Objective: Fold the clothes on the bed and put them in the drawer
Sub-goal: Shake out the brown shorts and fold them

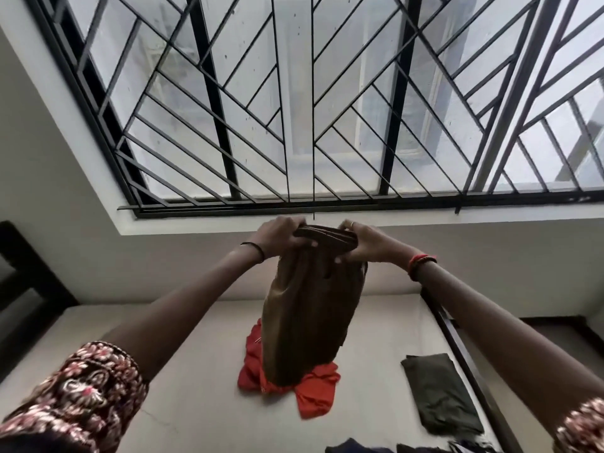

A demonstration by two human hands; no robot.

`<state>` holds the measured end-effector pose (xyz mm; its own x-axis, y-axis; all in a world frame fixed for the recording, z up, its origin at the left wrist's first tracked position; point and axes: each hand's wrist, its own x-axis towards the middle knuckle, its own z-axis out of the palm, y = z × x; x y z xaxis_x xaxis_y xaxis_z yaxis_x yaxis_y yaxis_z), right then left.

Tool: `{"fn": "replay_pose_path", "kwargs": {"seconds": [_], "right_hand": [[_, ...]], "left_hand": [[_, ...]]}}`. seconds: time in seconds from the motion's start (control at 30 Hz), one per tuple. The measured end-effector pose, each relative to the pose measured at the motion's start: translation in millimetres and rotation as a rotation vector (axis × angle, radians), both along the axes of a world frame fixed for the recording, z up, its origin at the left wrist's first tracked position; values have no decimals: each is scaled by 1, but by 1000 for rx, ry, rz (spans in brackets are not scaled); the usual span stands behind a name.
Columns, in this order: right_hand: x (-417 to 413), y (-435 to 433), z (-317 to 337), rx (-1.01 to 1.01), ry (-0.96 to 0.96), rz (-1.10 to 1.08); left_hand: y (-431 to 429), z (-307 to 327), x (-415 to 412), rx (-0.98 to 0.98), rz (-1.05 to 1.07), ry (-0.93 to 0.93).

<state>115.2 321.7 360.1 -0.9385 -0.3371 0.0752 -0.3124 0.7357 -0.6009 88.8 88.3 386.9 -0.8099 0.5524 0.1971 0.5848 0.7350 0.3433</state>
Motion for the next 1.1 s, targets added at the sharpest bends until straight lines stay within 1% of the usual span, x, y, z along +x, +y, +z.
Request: {"fn": "replay_pose_path", "kwargs": {"seconds": [0.1, 0.17, 0.23, 0.3, 0.37, 0.43, 0.6, 0.8, 0.93, 1.03, 1.1], "right_hand": [[9, -14, -9, 71, 77, -34], [17, -25, -10, 115, 120, -17], [27, -38, -13, 143, 94, 15], [37, -49, -19, 167, 29, 34], [49, -59, -27, 120, -70, 51], [62, -63, -36, 52, -173, 70], [107, -88, -65, -33, -407, 91], [150, -121, -116, -104, -598, 107], [162, -133, -147, -95, -605, 70], [164, -135, -170, -48, -555, 25], [161, -135, -178, -20, -495, 4]], "left_hand": [[-16, -16, 7, 44, -37, -62], [-30, -24, 10, 47, -74, -121], [-43, -32, 15, 32, -121, -206], [-56, -40, 21, 28, -142, -295], [-71, -48, 30, 18, -165, -367], [-80, -56, 43, 1, -197, -414], [-111, -87, 77, -47, -243, -501], [-140, -129, 108, -100, -284, -823], [-144, -163, 113, -157, -252, -925], [-142, -187, 118, -105, -240, -956], [-142, -192, 120, -66, -243, -929]]}}
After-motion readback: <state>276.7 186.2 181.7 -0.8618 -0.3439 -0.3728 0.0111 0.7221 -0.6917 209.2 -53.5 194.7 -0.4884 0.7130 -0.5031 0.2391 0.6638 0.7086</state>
